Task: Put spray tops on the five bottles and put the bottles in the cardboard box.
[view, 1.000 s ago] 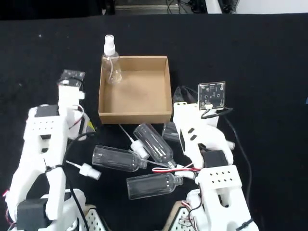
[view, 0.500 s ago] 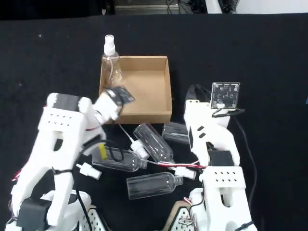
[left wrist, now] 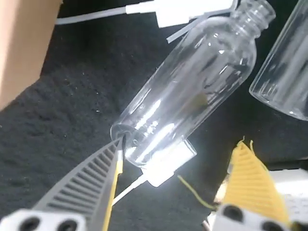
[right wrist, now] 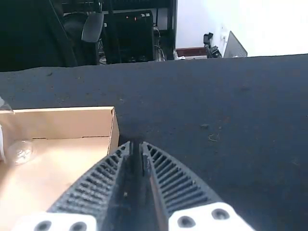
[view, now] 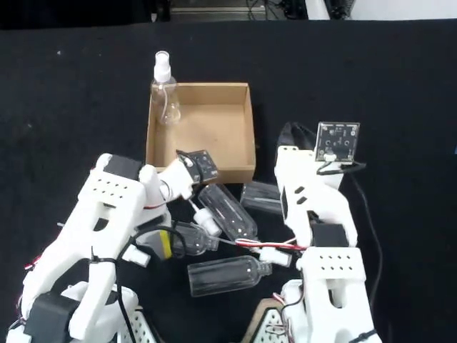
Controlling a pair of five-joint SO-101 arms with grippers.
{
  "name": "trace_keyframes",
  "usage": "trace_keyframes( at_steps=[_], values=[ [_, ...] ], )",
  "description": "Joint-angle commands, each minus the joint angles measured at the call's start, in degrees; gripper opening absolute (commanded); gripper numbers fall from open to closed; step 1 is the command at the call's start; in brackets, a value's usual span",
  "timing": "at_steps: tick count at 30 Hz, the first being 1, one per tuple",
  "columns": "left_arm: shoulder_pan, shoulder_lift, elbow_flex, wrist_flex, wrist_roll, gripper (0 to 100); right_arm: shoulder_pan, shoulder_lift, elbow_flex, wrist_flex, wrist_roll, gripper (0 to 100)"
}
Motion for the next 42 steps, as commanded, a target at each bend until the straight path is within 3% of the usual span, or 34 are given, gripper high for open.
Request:
trace_keyframes(
  at_steps=[1, 9, 19, 24, 29, 37, 42],
  values=[
    [0.75, 0.00, 0.40, -1.58, -2.29, 34, 1.32, -0.57, -0.31, -1.58, -0.09, 1.1],
    [-2.15, -0.70, 7.96, -7.47, -10.02, 34, 1.23, -0.57, -0.31, -1.41, -0.09, 1.1],
    [-3.30, -0.44, 8.57, -10.11, -10.37, 34, 1.23, -0.57, -0.31, -1.41, -0.09, 1.1],
    [0.13, -0.70, 6.20, -8.53, -9.93, 34, 1.76, -0.57, -0.57, -1.23, -0.09, 1.1],
    [5.67, -0.62, 0.04, -3.87, -6.59, 34, 8.53, -1.01, -2.59, -0.70, -0.18, 1.1],
    [11.47, 0.00, -2.24, -4.04, -5.10, 34, 18.29, -1.01, -5.14, 17.41, 1.93, 1.1],
    [12.70, 0.09, -2.24, -6.42, -4.75, 34, 22.95, -1.10, -3.56, 22.33, 1.76, 1.1]
  ],
)
